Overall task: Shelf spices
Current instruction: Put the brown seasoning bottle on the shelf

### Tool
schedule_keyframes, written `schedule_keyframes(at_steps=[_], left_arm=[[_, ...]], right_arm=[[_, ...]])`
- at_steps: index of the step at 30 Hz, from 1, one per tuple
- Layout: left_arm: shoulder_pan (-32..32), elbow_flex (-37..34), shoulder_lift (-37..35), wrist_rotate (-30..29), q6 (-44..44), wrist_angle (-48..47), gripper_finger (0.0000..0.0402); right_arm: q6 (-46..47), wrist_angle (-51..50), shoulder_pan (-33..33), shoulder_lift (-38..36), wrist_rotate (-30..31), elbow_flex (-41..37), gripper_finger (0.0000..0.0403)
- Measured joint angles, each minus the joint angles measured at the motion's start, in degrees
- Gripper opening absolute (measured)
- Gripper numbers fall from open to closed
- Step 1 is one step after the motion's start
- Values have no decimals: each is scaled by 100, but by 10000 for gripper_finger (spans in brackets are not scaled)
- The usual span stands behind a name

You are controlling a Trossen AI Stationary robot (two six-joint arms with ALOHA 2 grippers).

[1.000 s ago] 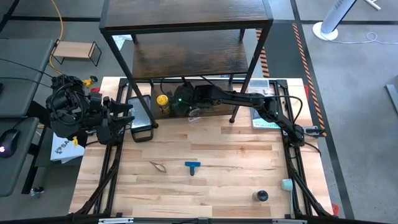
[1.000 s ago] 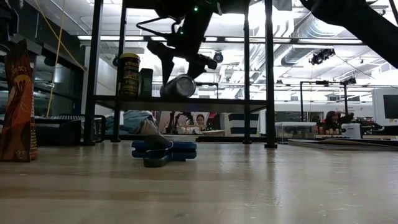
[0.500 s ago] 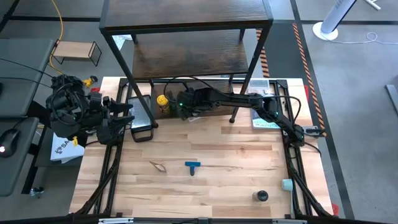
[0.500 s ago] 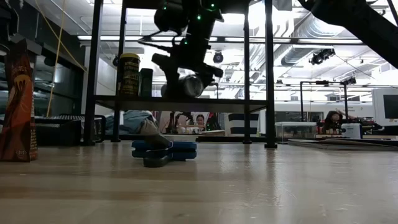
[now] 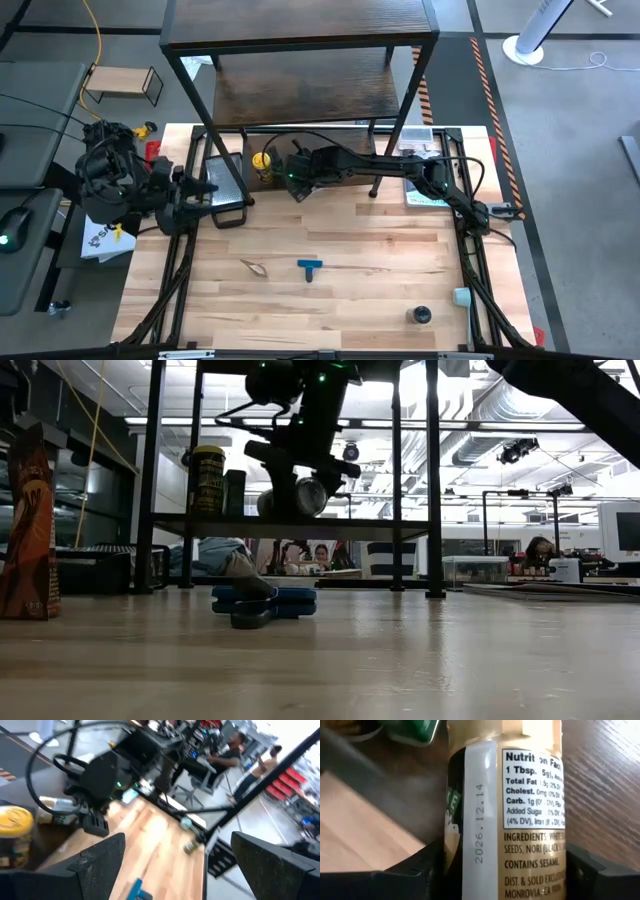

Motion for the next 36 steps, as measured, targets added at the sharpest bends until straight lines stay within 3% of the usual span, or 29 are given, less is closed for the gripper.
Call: schedule_keyframes(at_steps=[4, 9, 17, 21, 23, 26, 29, 33, 36], left_arm=[[-171, 0, 236, 55, -129, 2, 357], [-601, -175, 620, -315, -693, 65, 357], [-1525, -1489, 1009, -1669, -3148, 562, 357], [-1358, -1996, 774, -2388, -4217, 228, 357], [-1168, -2065, 544, -2424, -4359, 23, 357], [-980, -2017, 217, -2240, -3766, 139, 357], [-945, -1989, -46, -2063, -2447, 916, 357], [-865, -1982, -187, -1865, -214, 2837, 357], [-650, -1980, -149, -1244, 1858, 4644, 357]], right_arm=[[-314, -210, 184, -15, 22, 33, 259], [-505, -337, 555, -182, 69, 31, 259], [-492, -312, 1247, -727, 213, 31, 259], [-368, 270, 1658, -1016, 174, 31, 259], [-365, 843, 1822, -1116, 216, 33, 259], [-312, 1786, 2008, -1202, 438, 33, 259], [-368, 2876, 2102, -1204, 569, 33, 259], [-571, 4072, 2110, -1189, 597, 39, 259], [-746, 4654, 2068, -1174, 580, 40, 259]])
